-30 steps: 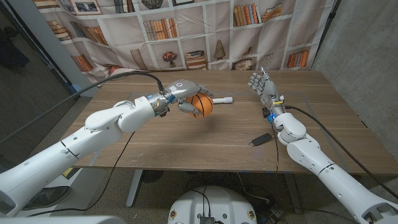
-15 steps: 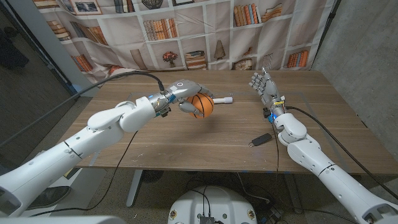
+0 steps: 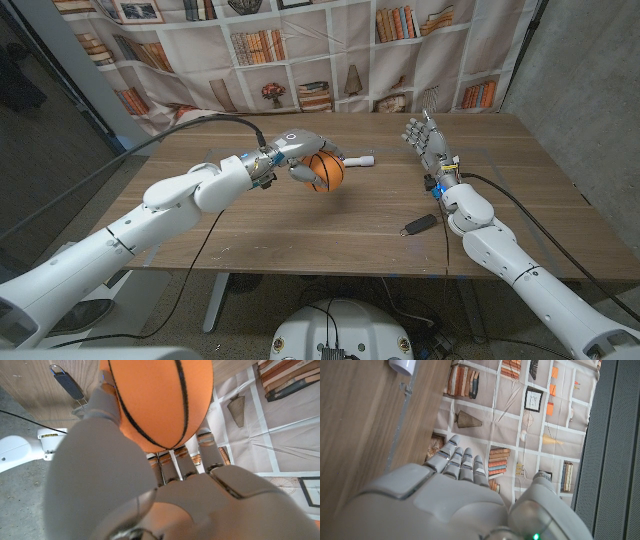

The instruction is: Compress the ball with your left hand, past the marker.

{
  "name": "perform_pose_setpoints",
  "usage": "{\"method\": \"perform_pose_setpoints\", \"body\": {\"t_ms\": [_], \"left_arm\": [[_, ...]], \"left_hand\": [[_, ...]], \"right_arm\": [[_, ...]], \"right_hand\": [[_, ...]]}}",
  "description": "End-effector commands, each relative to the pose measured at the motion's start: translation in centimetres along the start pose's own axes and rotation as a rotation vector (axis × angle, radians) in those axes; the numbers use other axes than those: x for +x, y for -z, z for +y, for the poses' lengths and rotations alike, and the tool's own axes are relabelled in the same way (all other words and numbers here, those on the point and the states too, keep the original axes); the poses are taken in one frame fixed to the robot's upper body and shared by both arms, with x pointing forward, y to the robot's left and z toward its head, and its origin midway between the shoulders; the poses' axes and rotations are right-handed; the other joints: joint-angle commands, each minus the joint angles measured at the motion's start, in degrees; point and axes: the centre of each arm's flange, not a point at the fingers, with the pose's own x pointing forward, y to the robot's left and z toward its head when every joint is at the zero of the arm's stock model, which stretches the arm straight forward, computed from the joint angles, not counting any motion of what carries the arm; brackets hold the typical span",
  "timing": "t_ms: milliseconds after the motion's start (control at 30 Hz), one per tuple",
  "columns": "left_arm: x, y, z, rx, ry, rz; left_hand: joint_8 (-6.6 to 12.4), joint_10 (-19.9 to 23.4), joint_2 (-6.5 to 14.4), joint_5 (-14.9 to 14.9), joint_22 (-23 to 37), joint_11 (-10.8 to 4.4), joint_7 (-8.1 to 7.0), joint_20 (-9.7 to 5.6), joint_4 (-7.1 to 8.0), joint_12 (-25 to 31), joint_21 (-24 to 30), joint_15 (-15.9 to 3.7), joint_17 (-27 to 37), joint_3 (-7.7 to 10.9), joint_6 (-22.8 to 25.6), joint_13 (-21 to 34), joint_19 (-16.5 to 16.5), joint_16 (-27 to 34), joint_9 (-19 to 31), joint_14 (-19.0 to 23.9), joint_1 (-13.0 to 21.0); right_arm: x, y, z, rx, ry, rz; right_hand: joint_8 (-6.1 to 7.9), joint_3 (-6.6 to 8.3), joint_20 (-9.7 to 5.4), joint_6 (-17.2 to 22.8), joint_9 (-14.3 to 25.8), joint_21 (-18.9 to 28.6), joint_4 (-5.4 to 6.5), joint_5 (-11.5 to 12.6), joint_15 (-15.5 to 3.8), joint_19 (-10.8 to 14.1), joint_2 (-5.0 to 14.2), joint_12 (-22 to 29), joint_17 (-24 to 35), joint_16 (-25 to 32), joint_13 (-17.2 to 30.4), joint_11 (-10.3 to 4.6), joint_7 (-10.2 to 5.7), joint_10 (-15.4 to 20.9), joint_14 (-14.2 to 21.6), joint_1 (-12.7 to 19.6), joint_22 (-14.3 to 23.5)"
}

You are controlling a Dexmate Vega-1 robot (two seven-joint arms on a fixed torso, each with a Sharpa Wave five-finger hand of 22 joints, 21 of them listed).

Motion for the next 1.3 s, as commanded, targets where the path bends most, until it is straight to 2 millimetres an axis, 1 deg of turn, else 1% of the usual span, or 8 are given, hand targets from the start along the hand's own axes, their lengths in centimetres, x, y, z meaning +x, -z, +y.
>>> {"method": "perform_pose_setpoints", "body": {"t_ms": [33, 533, 667, 733, 800, 867, 1100, 1300], "left_arm": [[0.18, 0.04, -0.09, -0.018, -0.003, -0.003], [0.46, 0.18, -0.14, -0.032, -0.004, -0.013], [0.52, 0.21, -0.13, -0.03, -0.003, -0.014], [0.57, 0.2, -0.11, -0.021, -0.001, -0.012], [0.59, 0.21, -0.12, -0.014, 0.002, -0.008], [0.59, 0.2, -0.1, 0.005, 0.002, -0.005], [0.61, 0.11, -0.15, 0.034, 0.014, 0.017], [0.63, 0.02, -0.2, 0.038, 0.023, 0.024]], "left_hand": [[0.38, 0.6, 15.4, 0.4, 0.3, 0.04, 0.55, -8.8, 2.95, 0.1, 0.8, -4.88, 0.7, 4.14, 1.2, 0.2, 8.3, 0.9, 0.2, 3.8, 16.3], [0.92, 2.9, 14.6, 0.5, 0.7, 0.0, 0.38, -10.66, 2.77, 0.5, 2.6, -5.55, 2.7, 5.53, 4.4, 0.6, 9.8, 2.1, 0.2, 6.9, 19.4], [0.91, 2.8, 14.6, 0.5, 0.7, 0.17, 0.42, -10.55, 2.91, 0.4, 2.7, -5.36, 2.9, 5.6, 4.6, 0.7, 9.5, 2.2, 0.2, 7.1, 19.5], [0.63, 2.4, 14.7, 0.4, 0.8, 0.33, 0.51, -9.84, 3.42, 0.1, 2.6, -5.27, 3.2, 5.55, 4.1, 0.8, 8.6, 2.0, 0.3, 6.7, 19.2], [-0.31, 1.6, 14.7, 0.0, 0.9, 0.74, 0.55, -9.14, 5.7, -0.6, 2.9, -4.42, 3.9, 4.48, 2.8, 1.0, 7.6, 1.3, 0.2, 5.3, 15.6], [-0.73, 0.4, 14.8, 0.0, 1.0, 0.41, 0.37, -8.78, 6.0, -1.2, 2.7, -4.31, 4.1, 4.37, 2.1, 1.0, 6.5, 1.0, 0.2, 4.7, 14.9], [-1.9, -0.8, 13.2, -0.3, 0.7, -0.23, -0.48, -7.6, 8.97, -2.6, 2.8, -3.84, 4.4, 1.94, 0.8, 1.0, 4.9, -0.7, 0.2, 2.3, 8.3], [-2.3, -1.1, 12.3, -0.2, 0.5, -0.31, -0.86, -7.05, 10.06, -3.1, 2.6, -3.64, 3.9, 0.86, 0.5, 0.8, 4.2, -1.4, 0.2, 1.9, 5.6]], "right_arm": [[-0.21, 0.0, -0.27, -0.003, 0.004, -0.001], [-0.18, -0.14, -0.48, -0.004, 0.008, -0.005], [-0.22, -0.24, -0.56, -0.005, 0.011, -0.005], [-0.23, -0.27, -0.57, -0.008, 0.01, -0.005], [-0.23, -0.3, -0.56, -0.003, 0.015, -0.003], [-0.23, -0.33, -0.57, -0.005, 0.014, -0.004], [-0.24, -0.27, -0.58, -0.008, 0.008, -0.005], [-0.39, -0.08, -0.61, -0.002, 0.013, -0.004]], "right_hand": [[0.18, 0.02, -1.79, 0.3, 0.2, -0.1, -0.32, -0.1, -0.06, 0.5, 0.55, 0.0, 0.3, 0.0, 0.2, -0.21, -0.05, 0.3, 0.6, 0.2, 0.1], [0.17, -0.03, -1.81, 0.3, 0.2, -0.2, -0.38, -0.1, -0.06, 0.5, 0.58, 0.0, 0.3, 0.0, 0.2, -0.32, -0.07, 0.4, 0.6, 0.1, 0.1], [0.17, -0.05, -1.8, 0.4, 0.2, -0.2, -0.39, -0.1, 0.01, 0.5, 0.59, 0.0, 0.3, 0.0, 0.2, -0.31, -0.06, 0.4, 0.7, 0.1, 0.1], [0.17, -0.05, -1.8, 0.4, 0.2, -0.2, -0.39, -0.1, -0.04, 0.5, 0.59, 0.0, 0.3, 0.0, 0.2, -0.33, -0.01, 0.4, 0.6, 0.1, 0.1], [0.16, -0.05, -1.8, 0.4, 0.2, -0.2, -0.4, -0.1, -0.06, 0.5, 0.61, 0.0, 0.3, 0.0, 0.2, -0.29, -0.05, 0.4, 0.6, 0.1, 0.1], [0.17, -0.05, -1.8, 0.4, 0.2, -0.2, -0.4, -0.1, -0.09, 0.5, 0.63, 0.0, 0.3, 0.0, 0.2, -0.26, -0.05, 0.5, 0.7, 0.1, 0.1], [0.16, -0.06, -1.79, 0.4, 0.2, -0.2, -0.42, -0.1, -0.02, 0.5, 0.66, 0.0, 0.3, 0.0, 0.2, -0.17, -0.07, 0.5, 0.6, 0.1, 0.1], [0.15, -0.08, -1.81, 0.4, 0.2, -0.3, -0.44, -0.1, -0.06, 0.5, 0.67, 0.0, 0.3, 0.0, 0.2, -0.25, -0.1, 0.5, 0.7, 0.1, 0.1]]}}
